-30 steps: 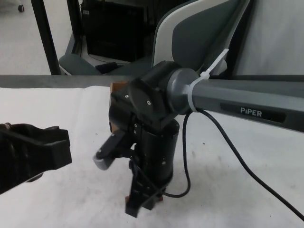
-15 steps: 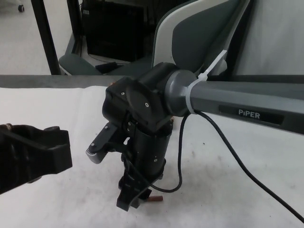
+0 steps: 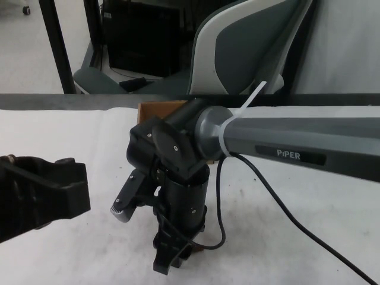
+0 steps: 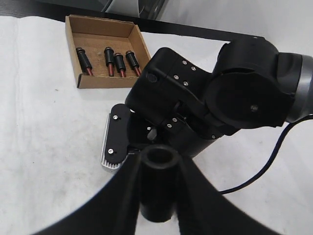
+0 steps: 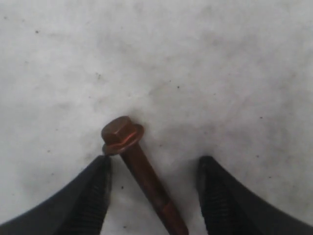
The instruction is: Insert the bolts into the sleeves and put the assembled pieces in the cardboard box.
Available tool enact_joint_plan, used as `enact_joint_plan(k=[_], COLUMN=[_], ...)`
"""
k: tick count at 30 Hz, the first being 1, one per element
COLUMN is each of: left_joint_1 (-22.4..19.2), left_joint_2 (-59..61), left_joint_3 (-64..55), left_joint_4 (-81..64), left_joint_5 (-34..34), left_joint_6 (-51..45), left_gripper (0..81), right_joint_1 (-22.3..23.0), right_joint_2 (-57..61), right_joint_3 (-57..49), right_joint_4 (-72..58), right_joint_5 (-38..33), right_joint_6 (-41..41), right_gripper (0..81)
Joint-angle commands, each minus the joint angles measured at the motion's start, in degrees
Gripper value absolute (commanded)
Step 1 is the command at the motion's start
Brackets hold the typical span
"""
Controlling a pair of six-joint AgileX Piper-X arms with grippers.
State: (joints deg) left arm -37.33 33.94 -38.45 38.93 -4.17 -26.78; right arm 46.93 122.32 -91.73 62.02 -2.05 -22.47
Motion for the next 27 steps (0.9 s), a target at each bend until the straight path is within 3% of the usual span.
enact_joint_plan(k=[1,9,12,14,15,23,27], left_joint_1=[0.19,0.19,0.19,0.19,0.19,0.19,0.19], left_joint_2=[-0.61,-0.61,-0.61,-0.61,-0.61,-0.61,-0.61], left_joint_3=[0.48,0.9,0.9,0.9,0.9,0.9,0.9], left_joint_4=[-0.62,-1.55,-2.24,-2.31,-2.31,-2.31,-2.31], left_joint_5=[-0.89,-0.89,-0.89,-0.89,-0.89,-0.41,3.73], left_joint_6=[0.25,0.25,0.38,1.9,2.86,6.74,10.58], left_gripper=[0.8,0.8,0.8,0.8,0.8,0.8,0.8], right_joint_1=[0.28,0.28,0.28,0.28,0.28,0.09,-1.05], right_joint_2=[1.08,1.08,1.08,1.08,1.08,-1.48,-5.36], right_joint_3=[0.2,0.37,0.37,0.37,0.37,0.37,0.6], right_joint_4=[-1.59,-2.93,-2.97,-2.97,-2.97,-3.95,-5.87], right_joint_5=[-0.12,-0.42,-0.42,-0.42,-0.42,-2.33,-3.49], right_joint_6=[-0.67,-0.67,0.92,2.17,3.43,8.17,10.28], right_gripper=[46.3,33.3,18.6,2.9,0.2,0.2,0.2])
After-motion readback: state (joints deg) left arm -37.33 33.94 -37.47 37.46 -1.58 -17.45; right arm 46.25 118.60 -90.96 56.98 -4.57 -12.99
